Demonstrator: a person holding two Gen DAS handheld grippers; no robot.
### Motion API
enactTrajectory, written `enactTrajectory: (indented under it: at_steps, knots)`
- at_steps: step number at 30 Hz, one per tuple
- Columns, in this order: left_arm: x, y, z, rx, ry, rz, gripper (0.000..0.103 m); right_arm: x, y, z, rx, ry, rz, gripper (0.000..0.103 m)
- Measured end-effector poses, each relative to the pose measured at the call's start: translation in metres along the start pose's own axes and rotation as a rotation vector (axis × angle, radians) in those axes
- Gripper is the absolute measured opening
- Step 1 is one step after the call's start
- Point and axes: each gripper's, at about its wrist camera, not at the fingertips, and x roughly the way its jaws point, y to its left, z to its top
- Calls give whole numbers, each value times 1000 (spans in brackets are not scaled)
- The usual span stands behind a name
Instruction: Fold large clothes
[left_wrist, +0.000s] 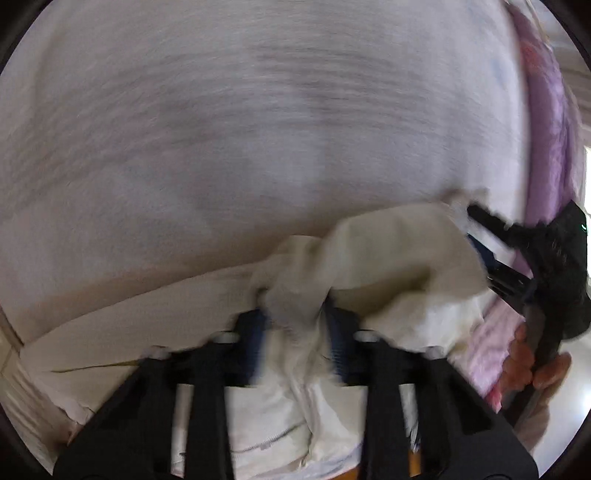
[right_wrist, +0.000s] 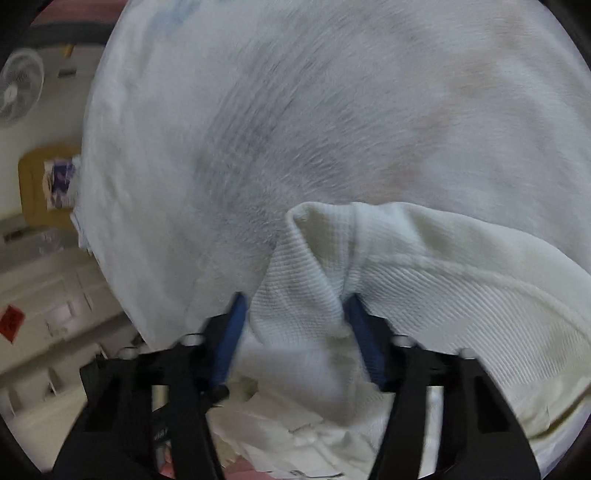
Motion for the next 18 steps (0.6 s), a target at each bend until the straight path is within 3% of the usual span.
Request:
enactTrajectory:
  at_steps: [1, 3, 8, 12, 14, 15, 16, 17, 18]
  knots:
    - [0, 4, -3, -14, -17, -21, 16, 6, 2, 1, -3, 9, -33, 11]
    - [-4, 7, -11, -33, -38, -33, 13, 6, 1, -1, 35, -5, -32, 10]
    - [-13, 0, -30, -46, -103, -6, 12, -29, 30, 13, -27, -90, -22, 7]
    - [-9, -7, -23, -7, -148, 79, 14, -2, 38, 41, -74, -38, -148, 7]
    - [-6, -7, -17, 6, -134, 106, 17, 16, 32, 50, -43, -3, -149, 10]
    - [-7, -7, -18, 14, -126, 104, 19, 15, 34, 50, -41, 3, -150, 12]
    - [-13, -7, -22, 32, -124, 109, 23, 8, 38, 46, -45, -7, -152, 24]
    - [-19, -8, -28, 56, -119, 143, 28, -6, 48, 37, -95, -64, -188, 47]
    - [-25, -8, -30, 79, -115, 174, 29, -20, 55, 26, -145, -120, -234, 54]
